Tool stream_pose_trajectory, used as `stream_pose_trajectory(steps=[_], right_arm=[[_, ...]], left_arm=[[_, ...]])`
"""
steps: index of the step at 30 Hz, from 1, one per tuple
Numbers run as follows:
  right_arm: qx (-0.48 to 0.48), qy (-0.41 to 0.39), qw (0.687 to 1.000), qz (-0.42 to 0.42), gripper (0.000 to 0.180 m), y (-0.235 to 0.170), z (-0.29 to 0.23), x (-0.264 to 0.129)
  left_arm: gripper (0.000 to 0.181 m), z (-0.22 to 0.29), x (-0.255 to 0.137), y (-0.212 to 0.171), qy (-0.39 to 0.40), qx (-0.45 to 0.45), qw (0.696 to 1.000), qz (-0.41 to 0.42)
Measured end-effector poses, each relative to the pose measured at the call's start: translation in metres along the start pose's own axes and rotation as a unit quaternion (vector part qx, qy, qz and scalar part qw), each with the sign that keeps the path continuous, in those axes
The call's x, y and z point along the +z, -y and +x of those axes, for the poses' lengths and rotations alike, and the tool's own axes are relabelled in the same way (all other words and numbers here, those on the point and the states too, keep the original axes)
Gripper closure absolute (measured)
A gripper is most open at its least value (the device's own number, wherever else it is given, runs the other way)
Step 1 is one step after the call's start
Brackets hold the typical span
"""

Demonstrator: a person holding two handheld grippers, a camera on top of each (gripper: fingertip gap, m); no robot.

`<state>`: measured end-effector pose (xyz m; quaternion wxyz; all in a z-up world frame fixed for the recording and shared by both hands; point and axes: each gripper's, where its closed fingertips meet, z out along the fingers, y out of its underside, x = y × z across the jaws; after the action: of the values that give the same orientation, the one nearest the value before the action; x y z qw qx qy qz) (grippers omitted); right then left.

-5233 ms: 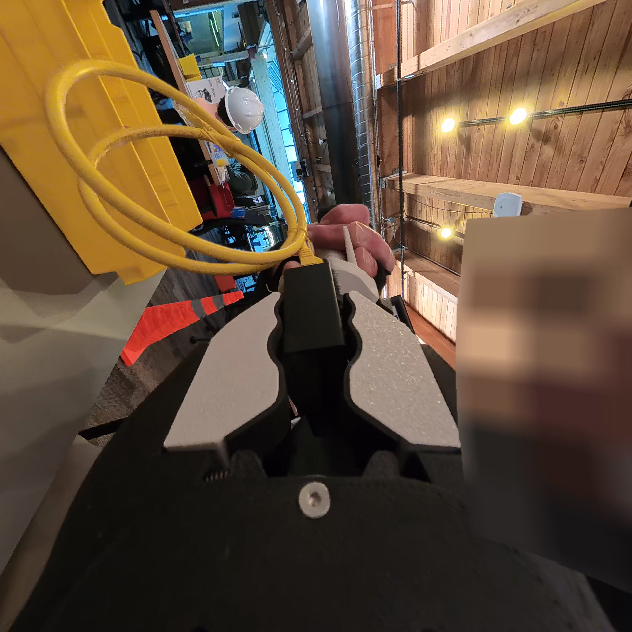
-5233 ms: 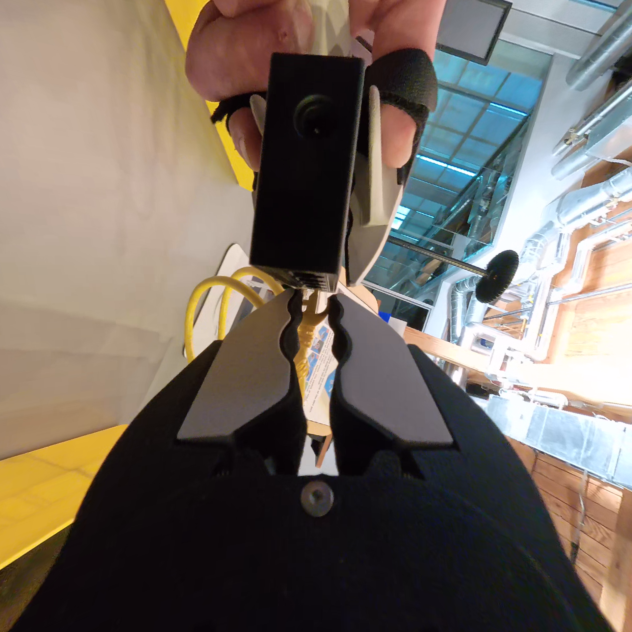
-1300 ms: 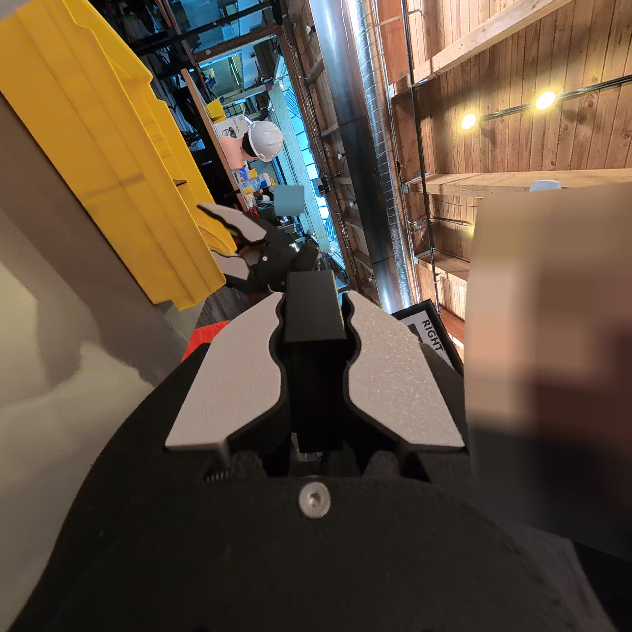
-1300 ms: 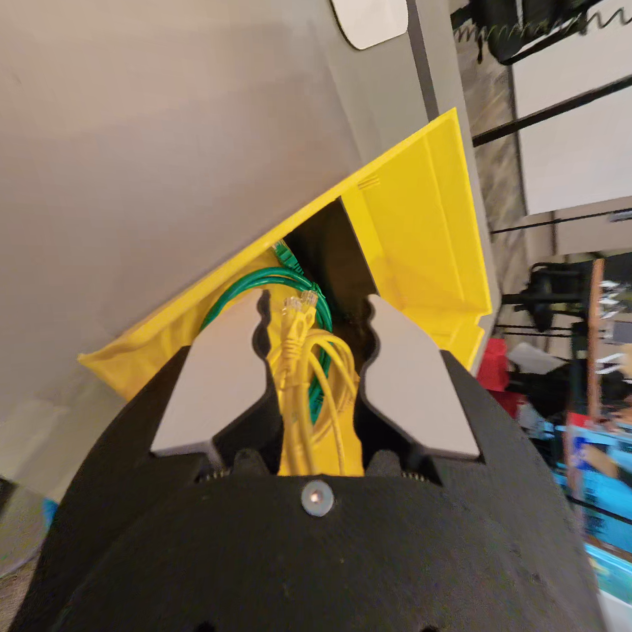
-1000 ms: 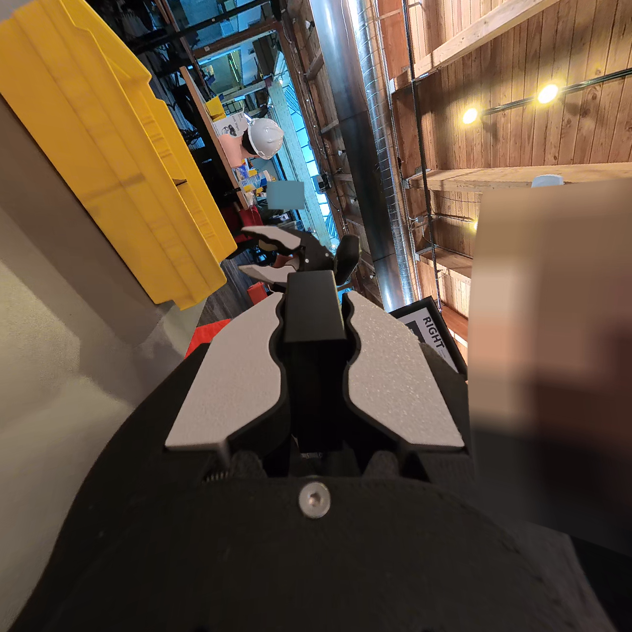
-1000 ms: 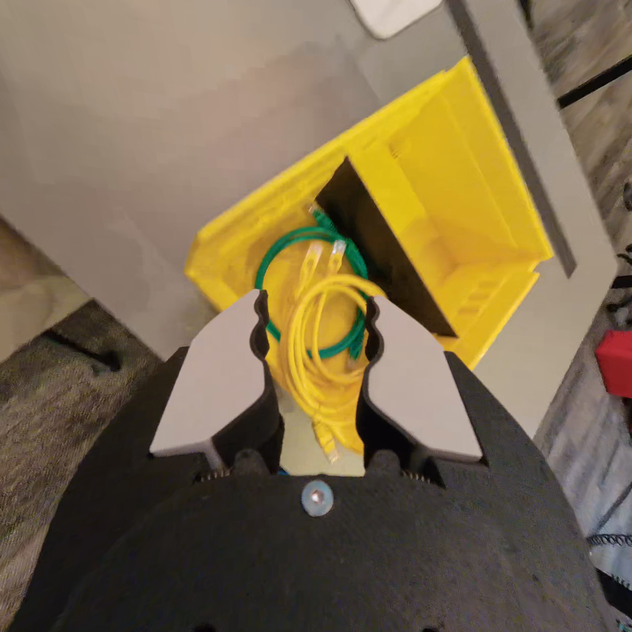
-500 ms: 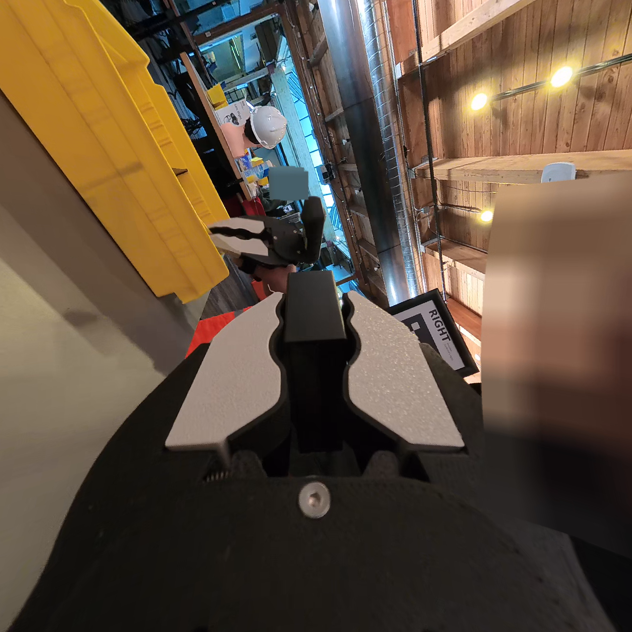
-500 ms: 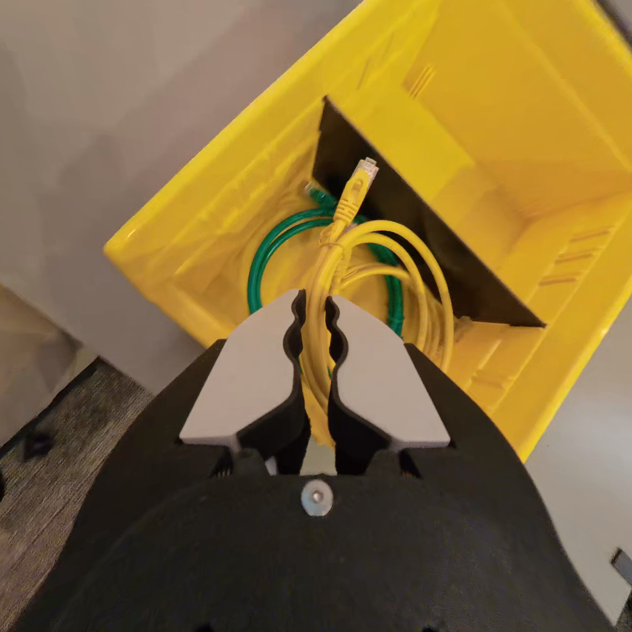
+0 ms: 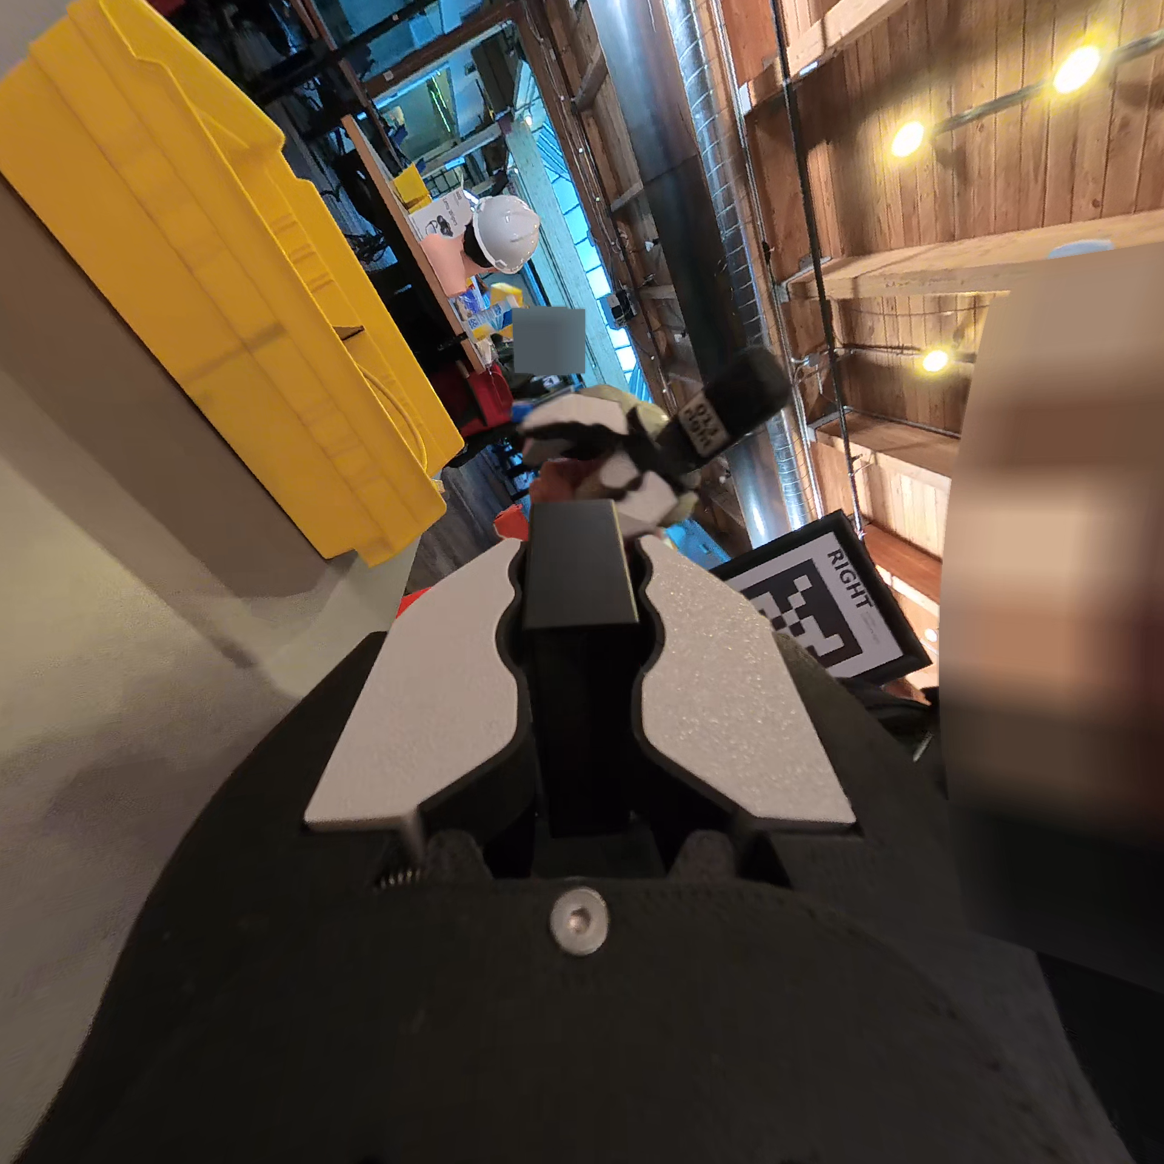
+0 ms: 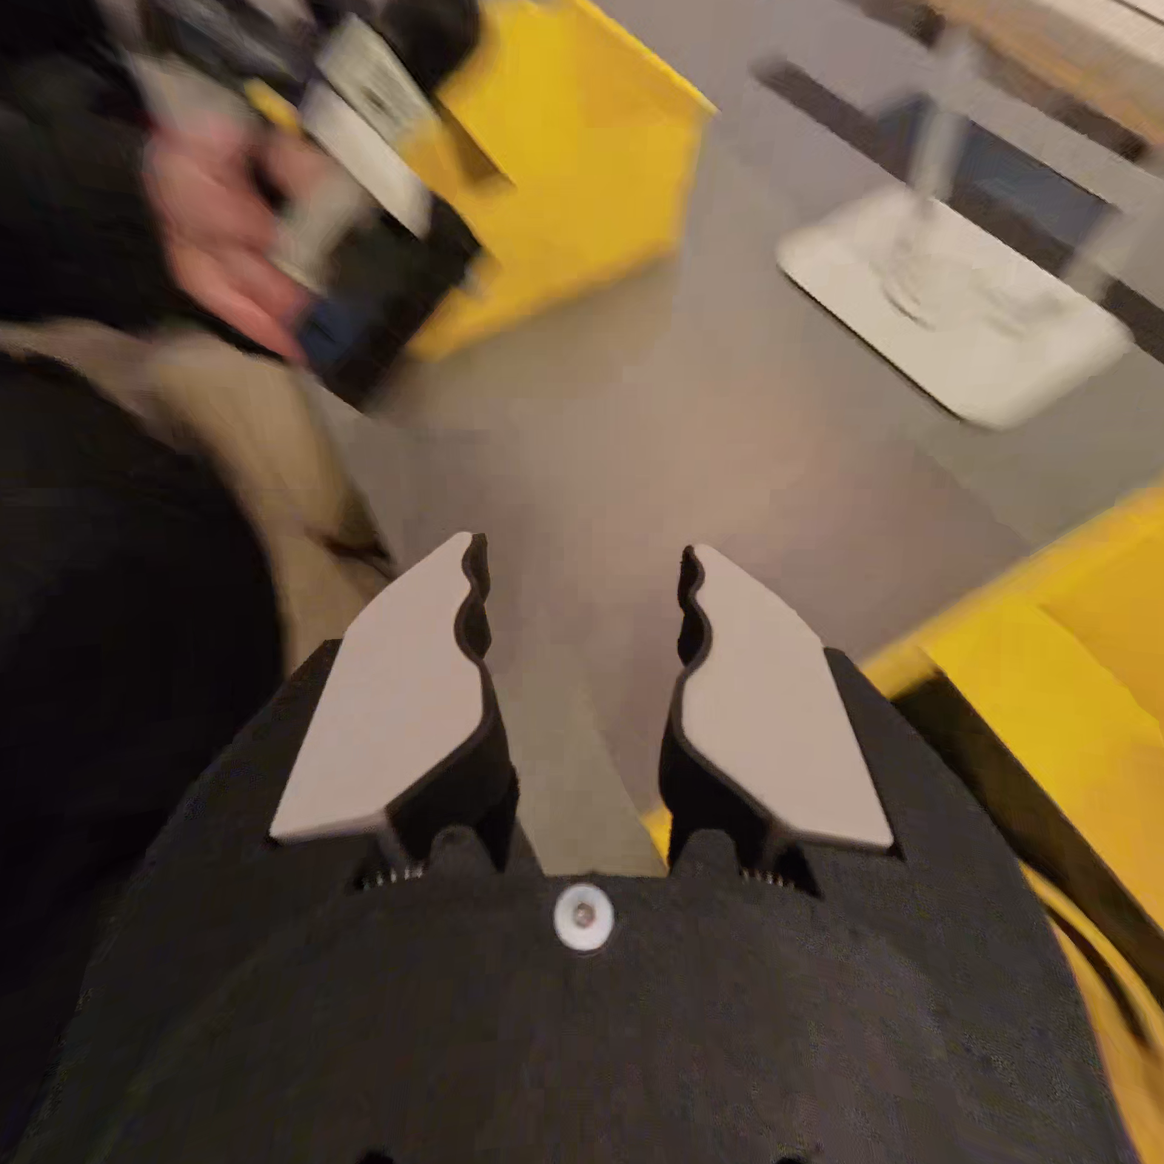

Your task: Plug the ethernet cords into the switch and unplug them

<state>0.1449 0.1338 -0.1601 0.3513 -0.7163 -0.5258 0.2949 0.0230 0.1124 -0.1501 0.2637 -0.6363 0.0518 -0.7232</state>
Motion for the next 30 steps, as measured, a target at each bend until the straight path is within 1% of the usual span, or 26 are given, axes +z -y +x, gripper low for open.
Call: stream_pose_trajectory(steps=[1,2,3,4,6,7,8,9,10,12,14,16,17,18,19,20,22,24,27,30], right_arm=[[0.004,0.051,0.998,0.027,0.121,0.017,-0.025,0.013],[0.013,0.094,0.995,0.032,0.119,0.026,-0.046,0.029],[0.025,0.136,0.990,0.026,0.112,0.030,-0.063,0.044],[0.041,0.181,0.982,0.027,0.109,0.034,-0.078,0.058],[0.083,0.255,0.963,0.034,0.112,0.042,-0.102,0.080],[0.096,0.276,0.956,0.027,0.115,0.042,-0.108,0.089],[0.103,0.294,0.950,0.035,0.124,0.046,-0.112,0.094],[0.110,0.312,0.942,0.063,0.140,0.055,-0.115,0.094],[0.117,0.320,0.937,0.076,0.146,0.060,-0.116,0.094],[0.115,0.323,0.936,0.078,0.149,0.062,-0.114,0.094],[0.096,0.299,0.945,0.085,0.151,0.066,-0.103,0.085],[0.066,0.260,0.961,0.073,0.151,0.068,-0.079,0.064],[0.038,0.231,0.971,0.053,0.151,0.066,-0.062,0.052],[0.003,0.179,0.984,0.023,0.151,0.062,-0.036,0.040],[-0.040,0.106,0.994,-0.013,0.152,0.057,-0.003,0.027],[-0.084,0.055,0.993,-0.057,0.152,0.049,0.028,0.013],[-0.119,0.026,0.978,-0.166,0.152,0.023,0.082,-0.011],[-0.137,0.024,0.962,-0.235,0.152,0.000,0.130,-0.024],[-0.127,0.028,0.933,-0.334,0.152,-0.040,0.190,-0.028],[-0.140,0.042,0.896,-0.418,0.152,-0.077,0.223,-0.022]], left_arm=[[0.151,0.001,0.001,-0.002,0.000,0.008,1.000,-0.002],[0.151,0.004,0.002,-0.003,-0.002,0.017,1.000,-0.001],[0.151,0.008,0.003,-0.004,-0.007,0.028,1.000,0.000],[0.151,0.012,0.004,-0.005,-0.012,0.038,0.999,-0.002],[0.151,0.019,0.006,-0.007,-0.016,0.062,0.998,-0.002],[0.151,0.023,0.007,-0.009,-0.019,0.075,0.997,-0.007],[0.151,0.025,0.008,-0.011,-0.014,0.090,0.996,-0.012],[0.151,0.026,0.008,-0.012,-0.006,0.110,0.994,-0.015],[0.151,0.030,0.008,-0.012,-0.007,0.128,0.992,-0.014],[0.150,0.031,0.007,-0.011,0.012,0.160,0.987,-0.022],[0.146,0.035,0.004,-0.002,0.025,0.184,0.983,-0.006],[0.144,0.044,-0.005,0.013,0.025,0.190,0.981,0.019],[0.144,0.048,-0.010,0.019,0.028,0.198,0.980,0.022],[0.145,0.050,-0.014,0.025,0.035,0.207,0.977,0.025],[0.147,0.053,-0.017,0.030,0.039,0.215,0.975,0.029],[0.148,0.056,-0.020,0.034,0.041,0.219,0.974,0.031],[0.151,0.060,-0.022,0.037,0.034,0.217,0.975,0.024],[0.151,0.057,-0.022,0.035,0.042,0.208,0.977,0.008],[0.151,0.055,-0.025,0.038,0.048,0.208,0.977,0.015],[0.151,0.056,-0.025,0.038,0.051,0.214,0.976,0.010]])
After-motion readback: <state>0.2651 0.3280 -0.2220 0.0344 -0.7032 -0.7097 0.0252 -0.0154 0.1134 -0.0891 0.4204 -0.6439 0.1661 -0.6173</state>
